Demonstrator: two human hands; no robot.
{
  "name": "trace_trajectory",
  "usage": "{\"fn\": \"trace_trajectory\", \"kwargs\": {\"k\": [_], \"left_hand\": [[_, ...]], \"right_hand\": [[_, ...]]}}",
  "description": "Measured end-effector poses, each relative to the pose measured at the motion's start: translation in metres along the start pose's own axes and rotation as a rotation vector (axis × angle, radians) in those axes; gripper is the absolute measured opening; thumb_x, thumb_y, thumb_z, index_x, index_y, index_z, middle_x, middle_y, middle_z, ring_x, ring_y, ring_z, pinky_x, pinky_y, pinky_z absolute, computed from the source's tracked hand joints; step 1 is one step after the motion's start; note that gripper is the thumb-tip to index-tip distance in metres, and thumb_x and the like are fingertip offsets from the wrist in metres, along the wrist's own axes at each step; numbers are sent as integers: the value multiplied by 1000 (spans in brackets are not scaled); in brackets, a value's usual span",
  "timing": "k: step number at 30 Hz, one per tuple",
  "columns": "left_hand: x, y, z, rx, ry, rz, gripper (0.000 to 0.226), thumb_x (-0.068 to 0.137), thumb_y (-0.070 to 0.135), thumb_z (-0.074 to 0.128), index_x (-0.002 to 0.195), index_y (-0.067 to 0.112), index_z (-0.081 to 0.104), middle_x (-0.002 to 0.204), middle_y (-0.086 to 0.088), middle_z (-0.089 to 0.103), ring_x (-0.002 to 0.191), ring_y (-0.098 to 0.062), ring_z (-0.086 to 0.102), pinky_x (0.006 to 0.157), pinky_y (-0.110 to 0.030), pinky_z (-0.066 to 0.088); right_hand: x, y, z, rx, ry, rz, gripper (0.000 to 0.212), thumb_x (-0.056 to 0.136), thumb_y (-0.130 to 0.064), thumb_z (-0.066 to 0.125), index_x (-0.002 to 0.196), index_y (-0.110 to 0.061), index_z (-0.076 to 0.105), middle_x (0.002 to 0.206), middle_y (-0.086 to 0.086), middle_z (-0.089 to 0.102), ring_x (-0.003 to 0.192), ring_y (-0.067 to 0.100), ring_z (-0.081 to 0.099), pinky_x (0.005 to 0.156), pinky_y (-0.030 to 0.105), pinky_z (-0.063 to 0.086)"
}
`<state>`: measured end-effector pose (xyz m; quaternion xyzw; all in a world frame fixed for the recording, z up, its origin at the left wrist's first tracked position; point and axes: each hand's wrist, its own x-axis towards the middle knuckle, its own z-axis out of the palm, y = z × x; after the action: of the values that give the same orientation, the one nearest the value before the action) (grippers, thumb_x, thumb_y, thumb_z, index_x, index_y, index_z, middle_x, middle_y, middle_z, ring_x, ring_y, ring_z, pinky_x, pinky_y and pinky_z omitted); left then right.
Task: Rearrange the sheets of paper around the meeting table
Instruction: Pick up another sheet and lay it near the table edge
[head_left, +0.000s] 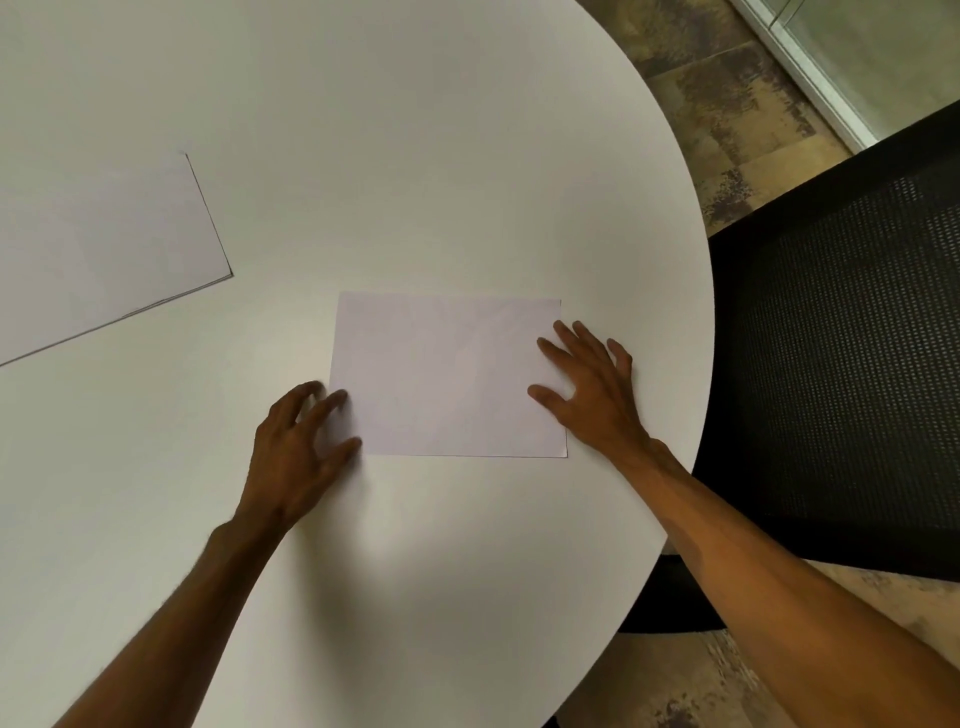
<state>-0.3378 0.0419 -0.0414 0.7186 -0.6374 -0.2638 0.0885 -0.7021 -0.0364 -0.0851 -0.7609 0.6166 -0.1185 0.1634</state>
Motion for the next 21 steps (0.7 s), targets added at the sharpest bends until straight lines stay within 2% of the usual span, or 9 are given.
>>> {"fn": "trace_trajectory", "kwargs": {"k": [6,11,15,19,21], "left_hand": [[-2,-3,2,-71,72,-37,78,87,53,69,151,19,41,158,-5,38,144,-26,34,118,-42,30],[-9,1,-6,-35,105,-35,81,90,58,59,155,17,33,163,-4,31,150,-22,26,120,-34,19],[-18,13,-17,-13,144,1,75,94,54,55,155,15,35,165,-5,28,152,-23,23,123,-40,20],[-36,33,-31,8,248,147,69,97,44,54,152,7,38,162,-14,32,151,-29,26,120,-51,28],[-51,45,-37,26,288,191,70,97,43,52,154,7,34,163,-14,29,153,-29,23,120,-52,25]], "right_hand": [[-1,1,-7,29,-18,9,70,95,-50,59,155,-24,35,165,2,30,154,18,23,122,48,13],[-8,-1,-20,-10,-20,14,69,100,-49,50,158,-21,27,166,4,25,155,19,18,124,48,10],[-17,-10,-34,-96,-18,26,65,103,-46,44,159,-19,24,167,7,23,156,21,17,124,50,9],[-33,-27,-57,-159,35,75,61,105,-41,39,159,-16,25,167,11,23,155,24,18,123,50,9],[-46,-39,-73,-161,71,83,61,106,-41,39,158,-15,25,166,12,24,155,25,19,123,50,10]]}}
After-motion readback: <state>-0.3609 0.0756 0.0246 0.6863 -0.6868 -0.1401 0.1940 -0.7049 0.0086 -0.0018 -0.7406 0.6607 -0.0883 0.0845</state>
